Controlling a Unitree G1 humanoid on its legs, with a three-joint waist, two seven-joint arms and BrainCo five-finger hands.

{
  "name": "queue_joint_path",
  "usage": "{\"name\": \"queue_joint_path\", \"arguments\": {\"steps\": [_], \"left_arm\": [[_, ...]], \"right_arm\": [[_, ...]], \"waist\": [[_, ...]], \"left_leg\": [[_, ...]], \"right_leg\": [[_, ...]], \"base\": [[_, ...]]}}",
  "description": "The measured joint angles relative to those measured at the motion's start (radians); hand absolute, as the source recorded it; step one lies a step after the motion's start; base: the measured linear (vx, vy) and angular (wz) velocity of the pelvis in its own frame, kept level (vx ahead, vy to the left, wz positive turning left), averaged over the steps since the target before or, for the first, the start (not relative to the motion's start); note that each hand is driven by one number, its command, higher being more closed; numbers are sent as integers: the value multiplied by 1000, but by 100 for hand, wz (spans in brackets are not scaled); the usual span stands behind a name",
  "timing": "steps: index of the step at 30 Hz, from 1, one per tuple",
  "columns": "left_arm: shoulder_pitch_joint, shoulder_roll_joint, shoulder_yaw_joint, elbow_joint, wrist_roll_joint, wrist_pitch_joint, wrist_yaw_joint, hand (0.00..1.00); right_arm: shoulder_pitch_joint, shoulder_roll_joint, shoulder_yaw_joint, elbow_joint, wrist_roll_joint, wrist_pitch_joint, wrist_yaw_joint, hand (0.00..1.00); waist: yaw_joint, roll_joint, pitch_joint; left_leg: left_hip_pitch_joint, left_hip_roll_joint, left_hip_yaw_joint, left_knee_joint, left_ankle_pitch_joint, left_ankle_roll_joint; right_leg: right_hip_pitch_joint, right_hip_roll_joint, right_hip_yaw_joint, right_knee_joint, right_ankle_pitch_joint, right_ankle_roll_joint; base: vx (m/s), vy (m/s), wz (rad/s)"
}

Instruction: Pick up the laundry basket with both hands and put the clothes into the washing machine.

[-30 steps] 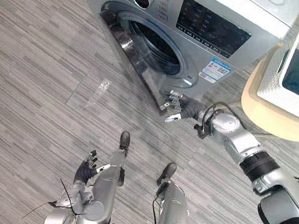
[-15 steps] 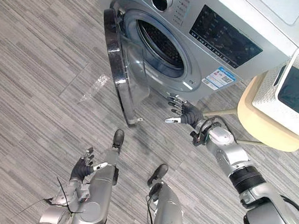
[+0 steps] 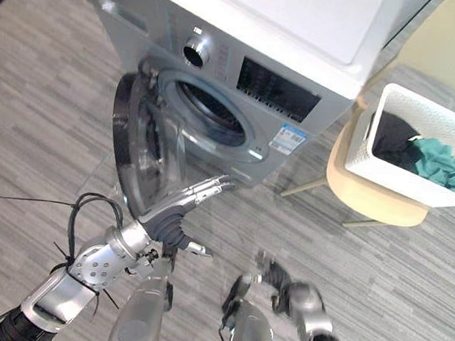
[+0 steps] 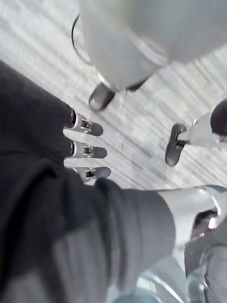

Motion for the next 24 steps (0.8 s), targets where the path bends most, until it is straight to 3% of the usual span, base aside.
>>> {"name": "queue_joint_path", "arguments": {"steps": [3,7,9,11,14,17,19,24], "left_arm": [[-64,-109,-39,243,-252,13,-37,0],[-270,-178,11,675,-383,73,-21,0],[-393,-174,106,854,-384,83,20,0],[-586,-137,254,1095,-398,91,105,0],[-819,-66,332,1380,-431,95,190,0],[-914,7,376,1485,-455,99,247,0],[-958,16,406,1504,-471,99,276,0],[-1005,46,449,1514,-463,100,302,0]], "right_arm": [[-18,23,-43,33,-7,6,-10,0],[-83,27,-80,24,-7,4,-52,0],[-88,27,-87,-6,-8,4,-73,0],[-88,39,-107,-48,-5,4,-94,0],[-99,56,-111,-61,12,4,-117,0],[-122,90,-109,-72,53,-6,-138,0],[-115,103,-102,-107,97,-21,-157,0],[-74,116,-100,-227,134,-55,-159,0]], "waist": [[-20,0,-1],[-42,-7,5],[-59,-24,28],[-81,-54,65],[-91,-81,88],[-120,-110,119],[-128,-116,127],[-124,-127,157]], "left_leg": [[-1,9,36,18,-11,0],[-57,30,62,33,-10,1],[-73,37,73,44,-9,1],[-97,42,77,56,-9,1],[-143,45,76,55,-3,9],[-156,35,76,58,2,14],[-176,35,72,58,2,14],[-203,52,77,62,-3,8]], "right_leg": [[-22,7,41,1,7,-1],[-98,20,75,1,40,-9],[-112,32,83,-2,55,-12],[-132,34,90,-11,65,-14],[-168,44,94,-39,96,-12],[-172,36,93,-52,104,-9],[-180,33,83,-63,105,-8],[-196,39,80,-80,109,-11]], "base": [[-44,-8,-33],[-71,-14,-37],[-30,-23,-20],[-41,-4,-13],[6,4,-9],[68,22,3],[82,11,11],[56,-1,-2]]}}
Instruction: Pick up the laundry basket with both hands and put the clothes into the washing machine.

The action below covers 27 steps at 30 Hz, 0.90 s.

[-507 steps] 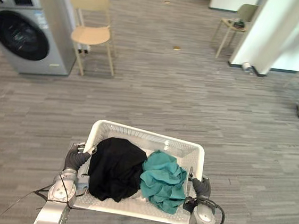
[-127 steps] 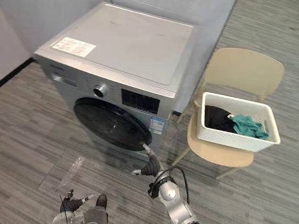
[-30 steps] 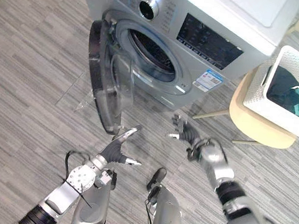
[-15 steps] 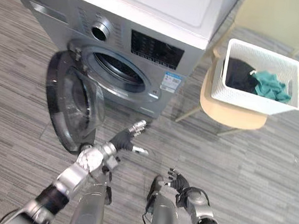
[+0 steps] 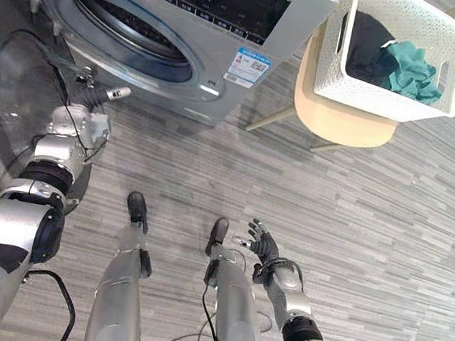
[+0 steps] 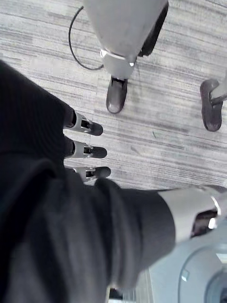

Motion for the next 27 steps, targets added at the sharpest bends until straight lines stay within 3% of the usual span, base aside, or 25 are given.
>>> {"name": "queue_joint_path", "arguments": {"steps": [9,13,19,22,27], "left_arm": [[-32,21,153,-27,1,31,10,0],[-30,13,158,-74,0,32,17,0],[-20,-10,190,-95,-1,31,17,0],[48,-45,184,-131,0,26,17,0],[307,-151,172,-170,23,14,2,0]], "right_arm": [[97,1,-10,-125,20,-1,-22,0],[123,-1,-18,-157,21,-1,-21,0],[135,-7,-19,-157,21,-1,-19,0],[146,-9,-19,-157,19,0,-18,0],[181,-16,-40,-146,-24,12,-17,0]], "waist": [[23,0,23],[48,4,26],[52,8,29],[53,12,31],[71,45,36]], "left_leg": [[-57,46,2,42,-17,-22],[-63,56,10,68,-40,-28],[-63,56,13,92,-50,-24],[-36,56,23,113,-69,-27],[53,69,46,176,-137,-38]], "right_leg": [[-35,35,-9,-8,8,-11],[-34,39,-8,-8,7,-11],[-22,34,-8,-5,7,-12],[9,29,-7,-2,1,-17],[101,27,11,23,-36,-16]], "base": [[27,-38,-7],[9,-18,-6],[15,0,1],[43,9,0],[49,-6,-7]]}}
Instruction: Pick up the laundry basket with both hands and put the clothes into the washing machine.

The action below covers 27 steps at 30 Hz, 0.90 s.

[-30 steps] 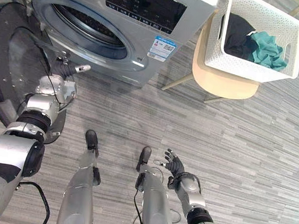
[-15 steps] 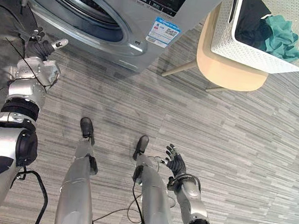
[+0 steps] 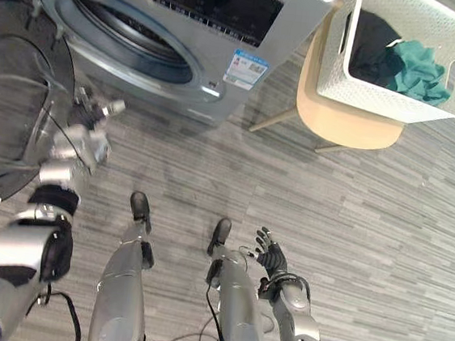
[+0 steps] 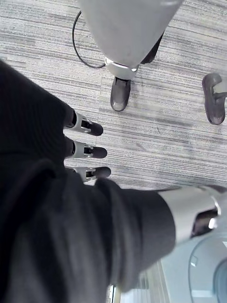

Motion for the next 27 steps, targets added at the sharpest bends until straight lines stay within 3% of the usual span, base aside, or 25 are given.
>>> {"name": "queue_joint_path", "arguments": {"steps": [2,6,8,10,11,12,13,15,17,18,19,20,21,22,27], "left_arm": [[157,-62,0,-25,21,-5,-12,0],[577,-198,16,-32,39,-23,-32,0],[677,-243,21,-32,39,-27,-31,0],[751,-298,20,-45,39,-31,-28,0],[779,-331,28,-73,38,-53,-24,0],[820,-382,1,-71,36,-77,-16,0],[820,-397,1,-72,36,-81,-4,0],[822,-388,-3,-72,36,-88,-1,0],[825,-380,-27,-72,36,-89,0,0],[829,-375,-28,-72,35,-89,4,0],[840,-362,-43,-71,38,-87,11,0],[840,-343,-83,-52,39,-84,13,0],[838,-332,-107,-38,40,-82,13,0],[826,-326,-119,-22,40,-72,13,0],[787,-330,-117,42,59,-62,15,0]], "right_arm": [[30,4,-40,32,-27,3,-1,0],[83,27,-166,176,-79,9,-30,0],[90,34,-223,207,-79,8,-52,0],[106,36,-291,190,-76,1,-100,0],[106,44,-328,169,-74,-4,-134,0],[109,88,-439,25,-29,-24,-230,0],[120,101,-446,-64,-20,-34,-265,0],[118,123,-453,-171,-19,-53,-309,0],[103,130,-466,-231,-19,-58,-331,0],[72,137,-465,-288,-21,-57,-340,0],[24,142,-458,-328,-49,-67,-388,0],[-7,138,-466,-338,-76,-81,-414,0],[-20,135,-477,-347,-89,-84,-426,0],[-34,124,-495,-379,-114,-86,-451,0],[-60,93,-554,-561,-189,-98,-494,0]], "waist": [[6,22,-13],[15,90,-156],[25,117,-185],[29,154,-208],[30,165,-216],[26,199,-294],[26,207,-309],[27,183,-322],[3,171,-338],[10,167,-336],[25,155,-336],[3,155,-345],[-13,156,-356],[-31,159,-364],[-28,171,-366]], "left_leg": [[44,13,11,46,-38,-2],[134,76,79,142,-134,-26],[175,106,105,182,-144,-24],[181,129,73,273,-165,16],[171,114,-3,347,-199,4],[246,-21,-137,282,-308,-7],[288,-25,-107,227,-334,-6],[326,-39,-54,209,-333,1],[340,-46,-39,210,-341,8],[380,-27,18,191,-352,10],[447,-39,101,159,-353,12],[460,-47,106,160,-354,15],[459,-49,103,162,-355,15],[456,-51,84,170,-355,15],[472,-31,52,139,-354,15]], "right_leg": [[41,2,10,30,-34,2],[107,54,91,50,-82,-9],[145,70,120,48,-91,-19],[188,99,142,48,-101,-30],[217,98,164,44,-105,-36],[220,101,228,47,-110,-26],[214,103,248,60,-116,-17],[210,92,287,79,-123,-4],[202,84,287,86,-118,12],[184,70,253,112,-116,26],[164,13,157,152,-129,32],[167,-41,64,169,-121,21],[170,-55,29,170,-118,24],[178,-50,23,160,-107,23],[163,-29,40,162,-83,19]], "base": [[87,-36,-18],[160,-74,-56],[149,-85,-57],[88,-120,-28],[79,64,-90],[63,173,-105],[51,208,-118],[32,88,-51],[5,68,-39],[-50,28,-137],[-63,22,-144],[-43,23,-87],[14,14,-4],[100,-13,-2],[23,-3,-14]]}}
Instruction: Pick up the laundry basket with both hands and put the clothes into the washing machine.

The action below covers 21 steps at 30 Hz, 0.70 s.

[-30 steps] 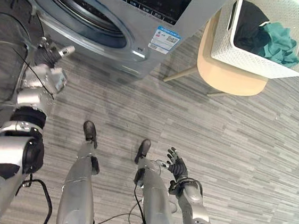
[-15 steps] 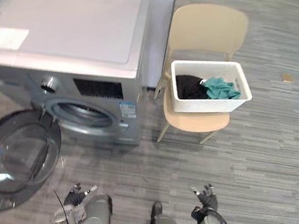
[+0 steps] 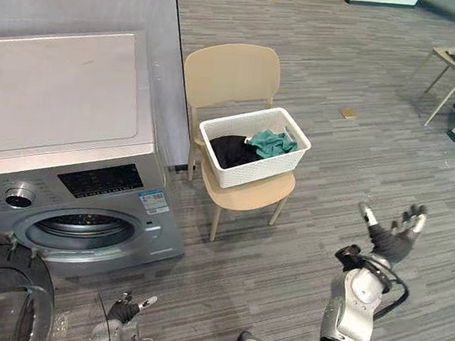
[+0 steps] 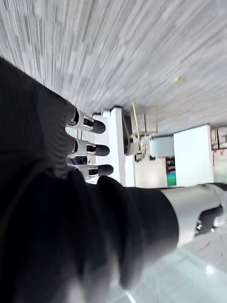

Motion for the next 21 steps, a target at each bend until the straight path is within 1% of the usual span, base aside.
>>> {"name": "queue_joint_path", "arguments": {"steps": [1,2,3,4,5,6,7,8,9,10,11,12,13,14,15,16,17,18,20,21], "left_arm": [[1,-1,0,2,2,0,0,0],[2,8,0,8,3,0,0,0],[22,37,10,13,3,0,3,0],[30,48,19,18,3,0,4,0],[40,51,50,33,3,0,8,0],[53,48,82,38,3,0,22,0],[55,45,103,39,3,0,24,0],[59,41,143,41,-1,-1,27,0],[60,24,177,42,-2,-1,29,0],[58,8,219,42,-14,-1,35,0],[57,0,238,38,-29,-3,37,0],[53,-7,267,36,-43,-6,43,0],[48,-12,292,34,-50,-7,43,0],[48,-18,291,33,-50,-9,42,0],[47,-26,292,27,-50,-15,42,0],[49,-31,292,22,-50,-17,43,0],[62,-29,292,22,-51,-18,42,0],[64,-28,292,23,-50,-18,43,0],[71,-23,292,24,-49,-17,41,0],[71,-23,292,24,-49,-17,41,0]], "right_arm": [[-3,0,1,-20,-10,-10,-1,0],[-7,2,16,-45,-25,-23,-2,0],[-29,3,74,-47,-45,-34,10,0],[-41,3,100,-47,-46,-35,15,0],[-57,0,152,-48,-46,-38,30,0],[-72,0,203,-48,-46,-48,50,0],[-78,0,228,-48,-47,-52,60,0],[-91,-1,273,-48,-45,-54,83,0],[-98,0,296,-48,-45,-55,100,0],[-100,0,316,-47,-46,-56,110,0],[-100,0,321,-47,-46,-56,117,0],[-102,-2,325,-48,-46,-57,125,0],[-105,-18,330,-48,-46,-61,125,0],[-104,-40,338,-48,-46,-67,124,0],[-106,-65,333,-48,-46,-70,123,0],[-109,-87,334,-48,-46,-70,125,0],[-109,-89,342,-48,-46,-69,128,0],[-109,-87,343,-48,-46,-69,130,0],[-123,-91,348,-47,-46,-69,147,0],[-137,-90,349,-47,-46,-69,147,0]], "waist": [[0,-3,-1],[4,-16,-4],[5,-31,-21],[7,-43,-29],[5,-30,-38],[7,-32,-52],[8,-31,-51],[10,-23,-46],[14,-19,-43],[28,-15,-41],[35,-17,-40],[39,-18,-39],[45,-14,-29],[49,-17,-23],[58,-10,-23],[62,-1,-17],[66,0,-16],[68,-1,-15],[83,-6,1],[86,-2,4]], "left_leg": [[11,-1,12,-16,0,-1],[26,-7,33,-28,1,-4],[45,-5,66,-42,1,-25],[56,6,77,-45,0,-40],[62,48,89,-51,11,-62],[65,86,100,-57,25,-86],[63,104,101,-46,30,-94],[50,148,93,6,34,-94],[32,181,81,68,42,-84],[-10,225,51,181,77,-27],[-35,245,36,248,107,23],[-79,279,32,353,170,126],[-138,301,9,483,205,195],[-178,274,-30,551,172,151],[-229,211,-68,589,133,130],[-263,142,-86,567,90,105],[-280,69,-86,480,59,104],[-280,53,-79,450,54,104],[-296,-54,-26,209,57,99],[-302,-74,-22,152,67,94]], "right_leg": [[-3,-9,-5,9,-10,-11],[-11,-44,-18,23,-18,-21],[-12,-93,-57,-5,5,23],[-7,-91,-62,-18,11,68],[0,-42,-64,-38,11,60],[-8,3,-61,-48,10,28],[-10,22,-59,-47,5,16],[3,62,-60,-51,-4,-7],[16,93,-62,-60,-9,-25],[49,130,-62,-92,-4,-47],[70,143,-63,-116,3,-57],[114,159,-62,-159,14,-75],[178,169,-62,-210,18,-95],[207,170,-58,-230,16,-101],[229,166,-47,-251,14,-104],[247,165,-33,-270,14,-105],[254,160,-18,-280,11,-109],[255,158,-13,-282,11,-110],[266,149,10,-301,8,-107],[266,149,16,-301,4,-100]], "base": [[-45,1,-20],[-14,-76,-44],[11,-124,-54],[59,-248,-58],[123,-280,-50],[143,-283,-44],[159,-278,-48],[181,-311,-37],[228,-385,-42],[206,-329,-32],[161,-265,-26],[173,-243,-7],[218,-262,-1],[251,-232,-4],[234,-149,-21],[225,-71,-36],[187,-22,-34],[189,16,-39],[184,46,-34],[176,87,-37]]}}
